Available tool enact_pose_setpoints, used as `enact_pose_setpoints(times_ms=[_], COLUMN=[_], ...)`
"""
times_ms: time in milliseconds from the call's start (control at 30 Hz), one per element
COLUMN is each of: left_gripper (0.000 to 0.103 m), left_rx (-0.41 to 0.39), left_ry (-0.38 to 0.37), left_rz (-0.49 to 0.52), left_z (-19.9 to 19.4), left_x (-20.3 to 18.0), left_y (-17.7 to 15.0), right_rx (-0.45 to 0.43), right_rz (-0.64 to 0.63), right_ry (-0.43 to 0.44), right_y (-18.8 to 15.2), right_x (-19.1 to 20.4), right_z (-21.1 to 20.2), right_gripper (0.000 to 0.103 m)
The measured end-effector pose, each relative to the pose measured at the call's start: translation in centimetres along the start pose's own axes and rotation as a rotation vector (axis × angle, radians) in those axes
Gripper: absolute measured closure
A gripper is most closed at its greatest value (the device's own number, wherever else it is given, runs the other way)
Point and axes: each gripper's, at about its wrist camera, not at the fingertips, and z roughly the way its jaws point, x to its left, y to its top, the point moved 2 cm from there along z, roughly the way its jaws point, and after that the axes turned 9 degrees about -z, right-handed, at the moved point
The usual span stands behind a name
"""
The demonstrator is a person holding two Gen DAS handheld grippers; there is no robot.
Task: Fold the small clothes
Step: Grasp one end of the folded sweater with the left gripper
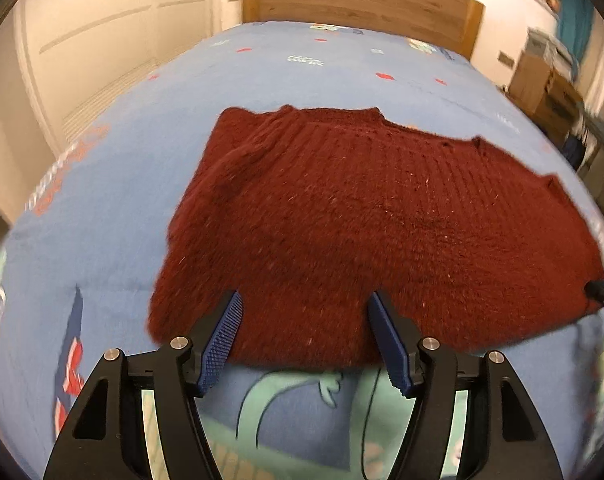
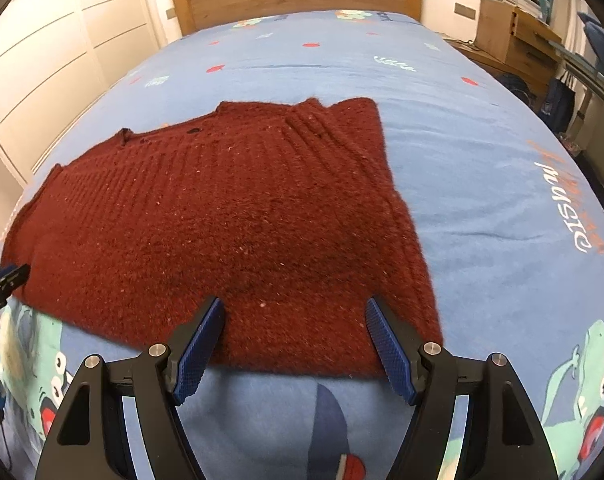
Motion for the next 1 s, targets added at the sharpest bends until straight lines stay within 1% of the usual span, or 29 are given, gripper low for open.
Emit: enact_pose_setpoints(times_ms=[167,267,367,500,567,767,867,1000], left_gripper=[0.043,0.043,0.043,0.044,0.044,0.045,0.049,0.058], left_rx=[0.049,0.087,0.126,0.142,0.151,0.137,0.116,0.094], left_ry=[-0.114,-0.18,-0.255,-0.327,-0.38,-0.49,-0.553,-0.591], left_rz=[-0.208,-0.296,-0.375,-0.469,-0.549,-0.737,-0.808,-0.861], left_z=[-2.3,-3.0,-2.9,-2.0,-1.1,1.5,2.4,3.5], left_x=[3.6,4.8,5.5,6.0,6.6,8.7,9.6,10.4], left_y=[-0.6,-1.1,-1.2,-0.4,0.1,1.2,2.3,4.3], right_rx=[-0.016,-0.023,-0.017,-0.011,-0.009,0.01,0.007,-0.003], right_rz=[0.029,0.049,0.065,0.099,0.113,0.097,0.1,0.104], right_ry=[0.008,0.014,0.032,0.062,0.077,0.087,0.087,0.089], right_y=[-0.9,-1.8,-2.8,-4.4,-5.2,-6.6,-6.7,-6.6], right_x=[-0.6,-0.9,-1.0,-1.1,-1.1,-1.0,-1.4,-2.0], right_z=[-1.7,-2.7,-3.6,-4.8,-5.4,-6.4,-6.9,-7.4], right_gripper=[0.028,0.028,0.028,0.028,0.028,0.028,0.028,0.028])
